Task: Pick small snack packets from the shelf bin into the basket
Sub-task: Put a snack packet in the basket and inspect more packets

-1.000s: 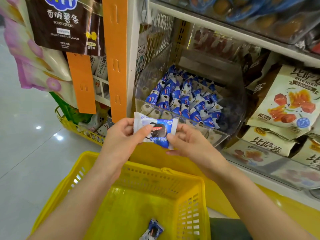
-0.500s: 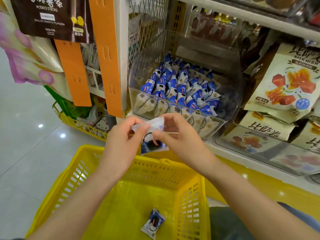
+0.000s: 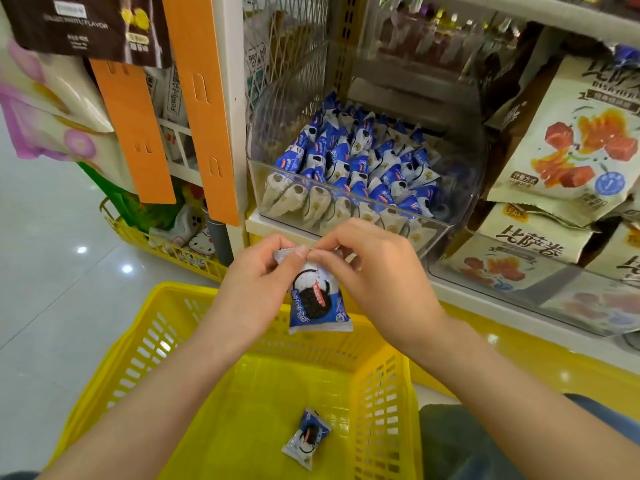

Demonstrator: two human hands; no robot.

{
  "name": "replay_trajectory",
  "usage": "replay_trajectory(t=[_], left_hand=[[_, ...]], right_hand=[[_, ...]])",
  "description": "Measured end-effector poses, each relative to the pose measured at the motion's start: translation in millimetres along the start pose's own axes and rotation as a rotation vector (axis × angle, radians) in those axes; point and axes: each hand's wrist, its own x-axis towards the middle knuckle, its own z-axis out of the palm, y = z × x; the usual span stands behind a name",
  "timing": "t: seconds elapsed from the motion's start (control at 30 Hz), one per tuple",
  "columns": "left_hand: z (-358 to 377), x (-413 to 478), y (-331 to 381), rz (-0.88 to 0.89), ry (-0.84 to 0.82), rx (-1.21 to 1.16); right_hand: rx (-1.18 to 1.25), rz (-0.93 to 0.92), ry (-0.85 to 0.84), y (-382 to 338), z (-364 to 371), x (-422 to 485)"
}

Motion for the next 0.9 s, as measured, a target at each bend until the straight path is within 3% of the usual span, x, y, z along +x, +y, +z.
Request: replay_trajectory(t=[0.17, 0.27, 0.33, 0.43, 0.53, 0.67, 0.77, 0.9], left_hand=[[-5, 7, -7, 0.013, 0.221, 0.068], [-8, 9, -2, -0.339, -0.001, -0.2], [-8, 6, 1, -0.5, -0.201, -0.41], [-10, 4, -1, -0.44, -0.198, -0.628], [-12, 7, -1, -0.298, -0.092, -0.548], [-8, 4, -1, -0.246, -0.034, -0.3], [-4, 0, 2, -0.264, -0.085, -0.235], [0, 0, -1, -0.151, -0.068, -0.137]], right_hand=[[0.12, 0.128, 0.147, 7, -3, 0], [0.207, 0.09, 0.228, 5, -7, 0], [0.201, 0.0, 0.156, 3, -6, -2], [0.043, -0.193, -0.037, 0, -5, -6], [-0.036, -0.239, -0.126, 2, -5, -4], [0.21, 0.198, -0.093, 3, -1, 0], [0.439, 0.53, -0.187, 9, 2, 7], [0.642, 0.607, -0.215, 8, 2, 9]])
